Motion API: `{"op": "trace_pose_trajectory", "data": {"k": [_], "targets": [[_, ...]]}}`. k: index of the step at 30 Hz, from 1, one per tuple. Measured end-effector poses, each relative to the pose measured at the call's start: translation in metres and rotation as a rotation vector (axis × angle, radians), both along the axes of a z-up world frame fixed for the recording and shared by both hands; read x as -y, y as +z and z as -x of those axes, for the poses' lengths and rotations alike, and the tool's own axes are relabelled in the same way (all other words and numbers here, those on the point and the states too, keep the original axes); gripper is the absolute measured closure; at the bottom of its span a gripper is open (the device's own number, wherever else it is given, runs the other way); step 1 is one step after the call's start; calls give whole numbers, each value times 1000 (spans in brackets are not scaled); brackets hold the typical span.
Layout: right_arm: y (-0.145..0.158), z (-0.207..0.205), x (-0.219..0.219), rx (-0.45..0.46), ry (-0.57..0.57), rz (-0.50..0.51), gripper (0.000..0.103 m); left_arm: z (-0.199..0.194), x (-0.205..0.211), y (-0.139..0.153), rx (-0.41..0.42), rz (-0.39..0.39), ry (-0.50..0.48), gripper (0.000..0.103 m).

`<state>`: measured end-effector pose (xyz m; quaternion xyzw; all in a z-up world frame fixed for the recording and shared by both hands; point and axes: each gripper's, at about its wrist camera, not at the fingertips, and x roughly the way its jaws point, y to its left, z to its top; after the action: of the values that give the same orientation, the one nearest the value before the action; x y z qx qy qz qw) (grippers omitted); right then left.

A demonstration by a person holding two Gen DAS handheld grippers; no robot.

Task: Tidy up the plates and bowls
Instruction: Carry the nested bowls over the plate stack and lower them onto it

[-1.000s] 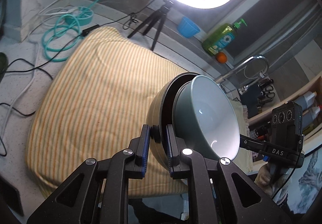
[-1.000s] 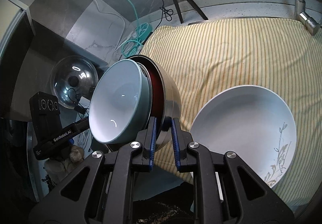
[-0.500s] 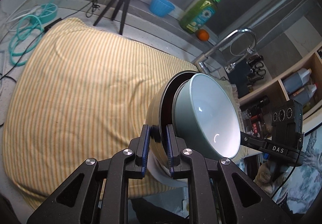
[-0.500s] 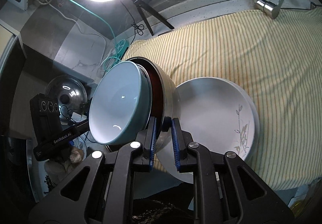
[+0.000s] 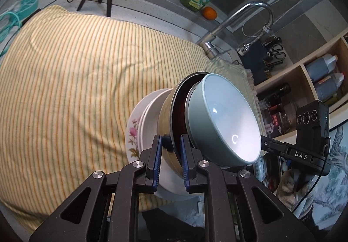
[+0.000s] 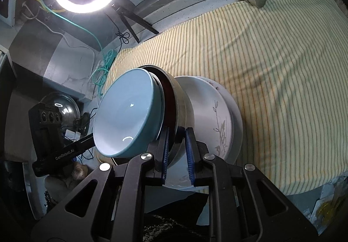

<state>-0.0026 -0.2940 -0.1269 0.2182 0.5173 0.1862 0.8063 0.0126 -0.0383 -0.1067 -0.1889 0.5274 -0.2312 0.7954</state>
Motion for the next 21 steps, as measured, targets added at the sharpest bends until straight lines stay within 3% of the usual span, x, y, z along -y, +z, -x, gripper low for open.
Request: {"op": "trace_pose_trajectory", "data": {"k": [21], "targets": [[-17,4,13,-31,-23,7,87,-3,16,-8,-7,-20,-45,88]]}}
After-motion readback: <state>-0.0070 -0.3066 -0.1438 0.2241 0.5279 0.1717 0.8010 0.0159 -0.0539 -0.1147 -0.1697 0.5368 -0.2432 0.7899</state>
